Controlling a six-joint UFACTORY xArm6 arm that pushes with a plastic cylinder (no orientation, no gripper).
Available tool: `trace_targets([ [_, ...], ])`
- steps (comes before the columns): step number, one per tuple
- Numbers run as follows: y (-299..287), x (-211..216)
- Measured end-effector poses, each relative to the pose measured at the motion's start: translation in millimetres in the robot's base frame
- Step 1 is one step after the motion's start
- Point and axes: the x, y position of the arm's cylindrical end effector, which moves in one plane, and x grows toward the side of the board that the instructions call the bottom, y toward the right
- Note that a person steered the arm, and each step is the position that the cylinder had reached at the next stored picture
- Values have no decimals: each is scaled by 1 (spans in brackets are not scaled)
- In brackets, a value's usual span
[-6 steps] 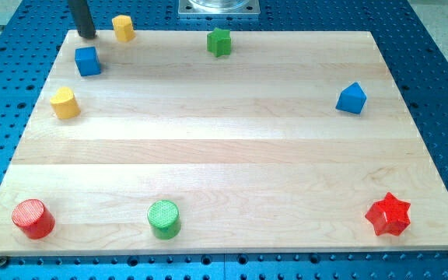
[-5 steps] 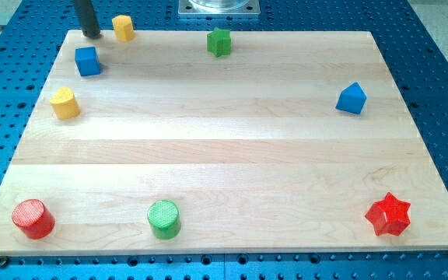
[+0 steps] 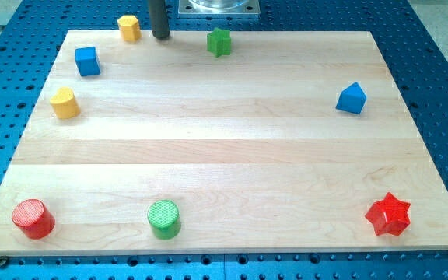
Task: Place your arm at the top left corner
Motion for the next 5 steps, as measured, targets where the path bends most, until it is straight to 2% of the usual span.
trace_targets([
  [2, -7, 0],
  [3, -55, -1],
  [5, -181, 59],
])
